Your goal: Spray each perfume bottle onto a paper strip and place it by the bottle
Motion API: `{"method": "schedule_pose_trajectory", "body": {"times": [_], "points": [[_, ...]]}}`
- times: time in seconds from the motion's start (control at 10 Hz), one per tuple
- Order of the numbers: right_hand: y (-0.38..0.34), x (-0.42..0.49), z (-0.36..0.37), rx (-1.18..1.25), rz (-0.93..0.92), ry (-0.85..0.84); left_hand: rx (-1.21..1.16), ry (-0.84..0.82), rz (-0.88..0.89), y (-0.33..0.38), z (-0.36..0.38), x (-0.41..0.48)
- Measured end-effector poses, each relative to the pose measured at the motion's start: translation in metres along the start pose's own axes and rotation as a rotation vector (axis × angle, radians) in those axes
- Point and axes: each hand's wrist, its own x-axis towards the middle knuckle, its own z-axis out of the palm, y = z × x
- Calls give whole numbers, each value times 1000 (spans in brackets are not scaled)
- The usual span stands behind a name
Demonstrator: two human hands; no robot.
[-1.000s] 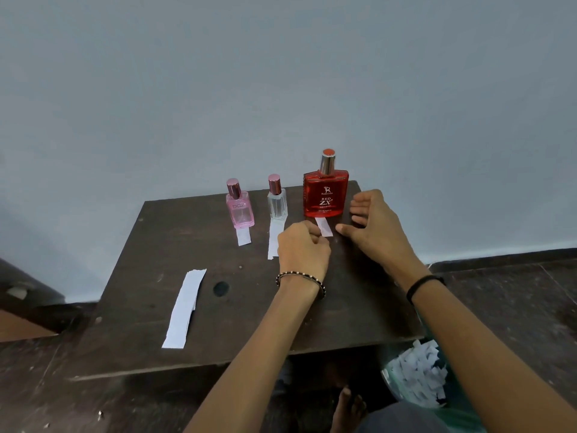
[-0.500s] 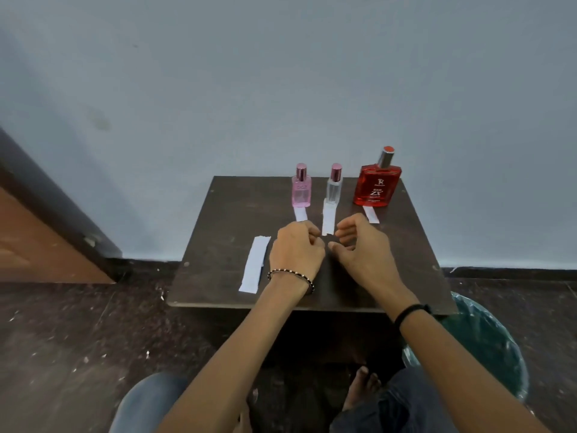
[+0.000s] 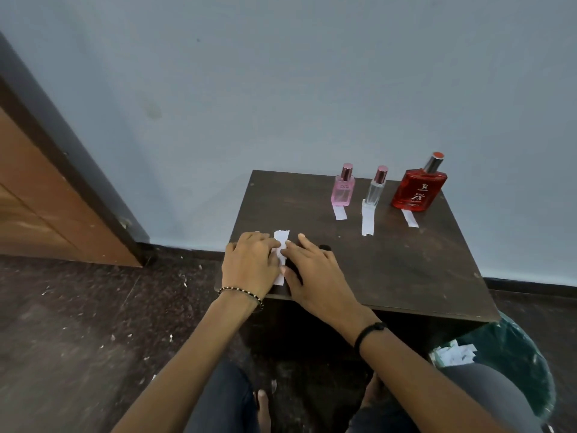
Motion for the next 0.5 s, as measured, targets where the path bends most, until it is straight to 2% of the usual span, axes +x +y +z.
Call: {"method": "schedule_pose_trajectory", "body": {"times": [0.2,0.5], "points": [[-28,11,14,-37,-29,-38,39,-10,-49,-29,-15,-8],[-25,-3,-32,7,74,2,-3,-1,26,-5,-43,-8]]}}
